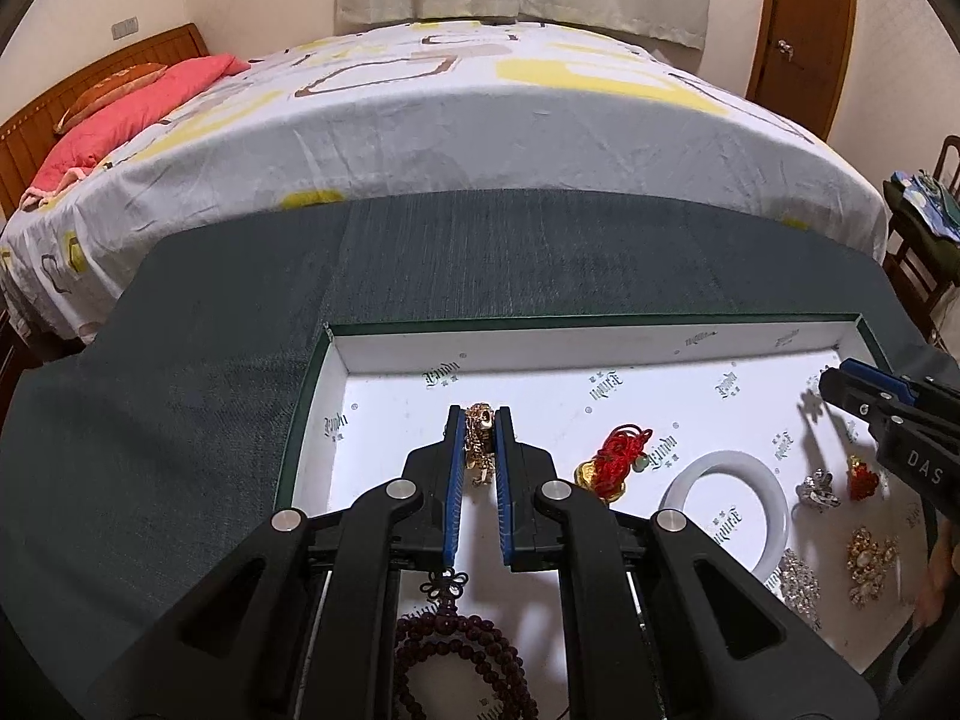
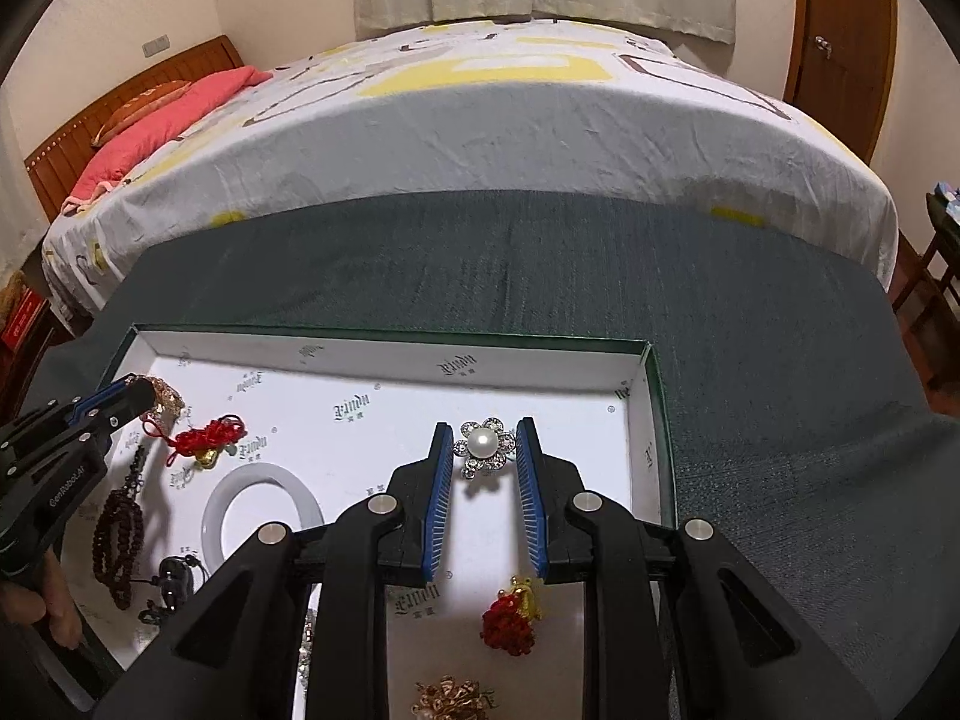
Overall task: Organize jewelry
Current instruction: 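Carry necklace and pearl brooch into the green box while both tools open to release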
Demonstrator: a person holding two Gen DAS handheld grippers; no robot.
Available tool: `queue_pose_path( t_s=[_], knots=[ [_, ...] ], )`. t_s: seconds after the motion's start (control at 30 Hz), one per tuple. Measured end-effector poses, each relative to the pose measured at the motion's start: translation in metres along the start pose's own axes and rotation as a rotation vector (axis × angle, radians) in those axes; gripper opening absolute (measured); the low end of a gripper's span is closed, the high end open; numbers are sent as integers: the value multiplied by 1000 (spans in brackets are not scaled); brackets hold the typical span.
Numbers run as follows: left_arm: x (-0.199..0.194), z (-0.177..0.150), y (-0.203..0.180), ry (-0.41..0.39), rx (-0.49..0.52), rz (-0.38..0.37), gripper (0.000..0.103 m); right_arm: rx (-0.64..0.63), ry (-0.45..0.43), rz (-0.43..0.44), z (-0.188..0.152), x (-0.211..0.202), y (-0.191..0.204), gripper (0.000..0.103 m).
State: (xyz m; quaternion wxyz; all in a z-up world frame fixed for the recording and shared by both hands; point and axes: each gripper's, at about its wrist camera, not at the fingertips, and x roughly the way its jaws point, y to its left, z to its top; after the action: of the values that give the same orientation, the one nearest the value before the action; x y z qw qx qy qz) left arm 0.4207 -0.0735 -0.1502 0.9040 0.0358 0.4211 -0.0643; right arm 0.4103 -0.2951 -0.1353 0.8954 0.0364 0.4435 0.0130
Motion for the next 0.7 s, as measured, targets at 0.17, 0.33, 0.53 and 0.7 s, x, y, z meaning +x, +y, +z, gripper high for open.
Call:
queue_pose_path(
  t_s=[0.17, 0.33, 0.53, 0.7],
  knots=[
    [3, 1, 1, 4, 2, 2, 10, 6, 7, 2, 0, 1, -1, 22],
    [5, 2, 0, 14, -2, 0, 10, 7, 14, 0, 1, 2, -1, 22],
    [7, 2, 0, 17, 0, -1, 12, 19, 24, -4, 3, 4, -4, 25],
    [5, 2, -3, 9, 3, 8, 33, 18, 8, -12, 2, 1, -3, 46]
  ],
)
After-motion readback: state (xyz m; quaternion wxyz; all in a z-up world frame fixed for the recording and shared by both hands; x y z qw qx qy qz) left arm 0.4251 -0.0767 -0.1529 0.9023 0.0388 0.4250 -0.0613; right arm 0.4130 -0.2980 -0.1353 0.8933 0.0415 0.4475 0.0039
